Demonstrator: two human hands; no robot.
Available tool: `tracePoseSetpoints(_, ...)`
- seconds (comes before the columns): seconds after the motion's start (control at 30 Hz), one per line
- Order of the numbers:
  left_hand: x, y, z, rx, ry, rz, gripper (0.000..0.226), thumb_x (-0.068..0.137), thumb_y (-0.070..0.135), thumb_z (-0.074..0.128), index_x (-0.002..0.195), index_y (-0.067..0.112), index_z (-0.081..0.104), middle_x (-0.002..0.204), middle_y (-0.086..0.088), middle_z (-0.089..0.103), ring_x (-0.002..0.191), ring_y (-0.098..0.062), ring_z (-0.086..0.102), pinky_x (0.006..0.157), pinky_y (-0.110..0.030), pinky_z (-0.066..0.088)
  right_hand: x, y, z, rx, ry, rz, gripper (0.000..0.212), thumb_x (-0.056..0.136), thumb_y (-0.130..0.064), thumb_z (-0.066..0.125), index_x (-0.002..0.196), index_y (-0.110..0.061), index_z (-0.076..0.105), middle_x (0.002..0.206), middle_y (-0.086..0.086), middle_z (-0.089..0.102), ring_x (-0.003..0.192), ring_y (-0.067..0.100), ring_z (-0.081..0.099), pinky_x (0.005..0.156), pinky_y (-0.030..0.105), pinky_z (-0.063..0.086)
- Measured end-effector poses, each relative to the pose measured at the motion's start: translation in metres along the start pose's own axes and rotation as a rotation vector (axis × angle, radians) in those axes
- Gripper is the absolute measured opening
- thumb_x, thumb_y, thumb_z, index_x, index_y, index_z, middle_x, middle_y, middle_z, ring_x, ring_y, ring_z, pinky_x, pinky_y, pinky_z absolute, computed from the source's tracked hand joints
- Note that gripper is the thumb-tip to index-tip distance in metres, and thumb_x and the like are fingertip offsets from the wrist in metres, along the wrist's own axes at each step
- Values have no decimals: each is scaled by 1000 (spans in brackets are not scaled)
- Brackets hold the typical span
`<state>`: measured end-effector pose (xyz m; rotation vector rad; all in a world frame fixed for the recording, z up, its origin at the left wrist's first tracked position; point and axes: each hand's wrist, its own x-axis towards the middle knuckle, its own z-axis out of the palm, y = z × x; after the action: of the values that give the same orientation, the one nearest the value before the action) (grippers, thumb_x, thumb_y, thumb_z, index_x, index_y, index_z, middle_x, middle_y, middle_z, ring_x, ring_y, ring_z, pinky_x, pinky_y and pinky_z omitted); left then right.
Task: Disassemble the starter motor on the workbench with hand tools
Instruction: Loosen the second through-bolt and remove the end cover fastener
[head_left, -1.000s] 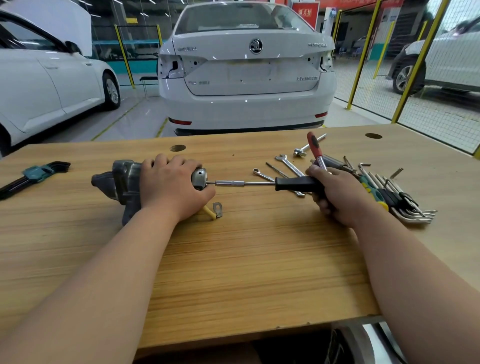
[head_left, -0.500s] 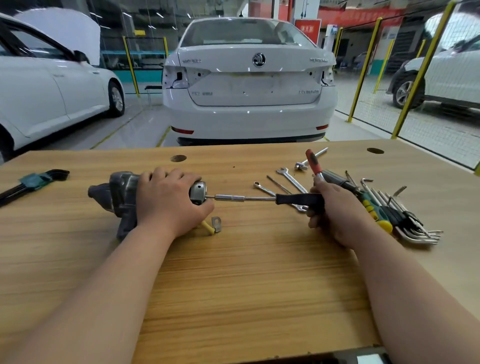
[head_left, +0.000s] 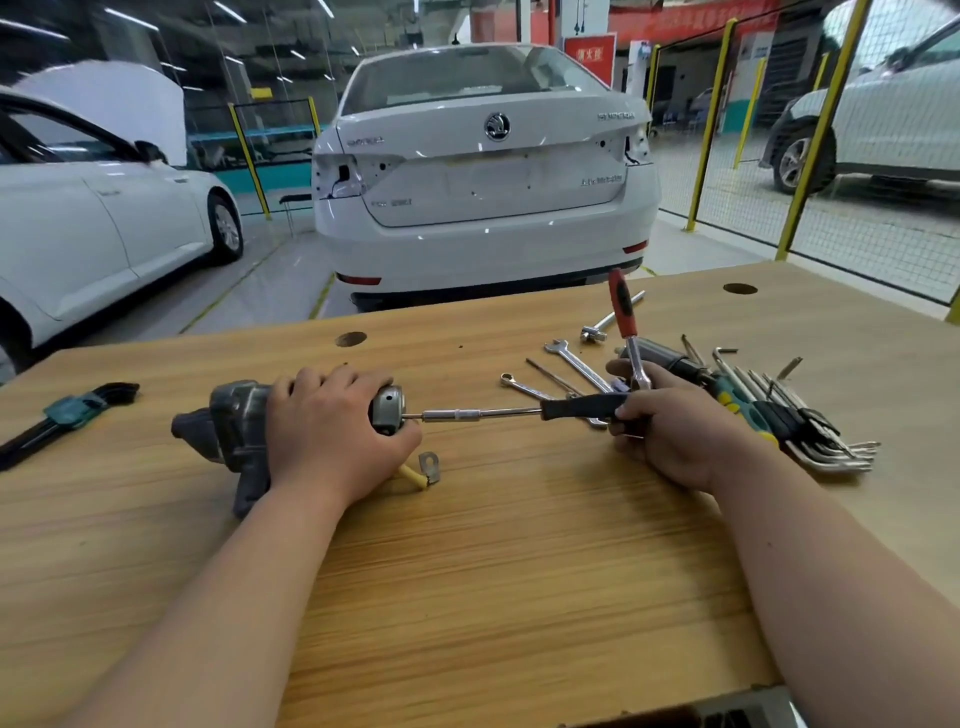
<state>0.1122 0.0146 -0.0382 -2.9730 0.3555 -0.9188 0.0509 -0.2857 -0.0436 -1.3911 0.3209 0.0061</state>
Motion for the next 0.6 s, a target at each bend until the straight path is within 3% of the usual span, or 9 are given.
tracePoseSetpoints(0.07, 0, 0, -1, 3, -6, 1, 66, 67, 71, 36, 117, 36, 61, 112, 7, 65, 101, -23, 51, 88, -39, 28, -4, -1, 3, -9, -9, -11, 33, 95, -2, 52, 119, -24, 59, 112, 21, 60, 71, 24, 61, 55, 29, 53)
tracePoseSetpoints(0.13, 1, 0, -1, 10, -9, 1, 66, 67, 71, 35, 116, 36, 62, 111, 7, 65, 99, -23, 52, 86, -39, 29, -7, -2, 5, -96, 11, -53, 19, 100, -23, 55, 118, -25, 57, 103, 18, 70, 61, 22, 65, 54, 29, 53)
tracePoseSetpoints(0.2, 1, 1, -2, 31, -3, -6, 65, 66, 72, 35, 114, 37, 63, 111, 7, 66, 99, -24, 52, 85, -39, 29, -11, -2, 5, -292, 65, -120, 20, 101, -45, 49, 113, -31, 56, 87, 7, 76, 58, 21, 68, 53, 28, 51)
tracePoseSetpoints(0.27, 2, 1, -1, 47, 5, -13, 65, 66, 73, 35, 113, 39, 63, 111, 7, 66, 100, -24, 53, 84, -38, 25, -12, -4, 5, -399, 107, -152, 28, 101, -53, 42, 107, -31, 58, 75, 2, 75, 56, 20, 68, 51, 27, 50)
tracePoseSetpoints(0.43, 2, 0, 3, 42, 20, 3, 64, 66, 73, 37, 112, 37, 63, 109, 6, 67, 99, -25, 53, 82, -39, 20, -6, -2, 4, -379, 163, -103, 31, 102, -47, 44, 102, -24, 65, 56, 1, 64, 43, 15, 54, 42, 25, 43)
tracePoseSetpoints(0.53, 2, -1, 3, 44, 21, -1, 66, 67, 74, 35, 115, 38, 62, 112, 7, 66, 101, -24, 51, 81, -37, 19, -2, -1, 4, -197, 105, -100, 14, 101, -28, 53, 108, -23, 63, 60, 3, 69, 48, 14, 57, 47, 28, 47)
tracePoseSetpoints(0.6, 1, -1, 3, 40, 12, 1, 67, 68, 75, 34, 118, 39, 59, 115, 9, 64, 103, -22, 49, 83, -37, 18, -3, -1, 3, -66, 52, -69, 14, 99, -16, 57, 112, -20, 61, 71, 7, 72, 54, 15, 61, 50, 28, 50)
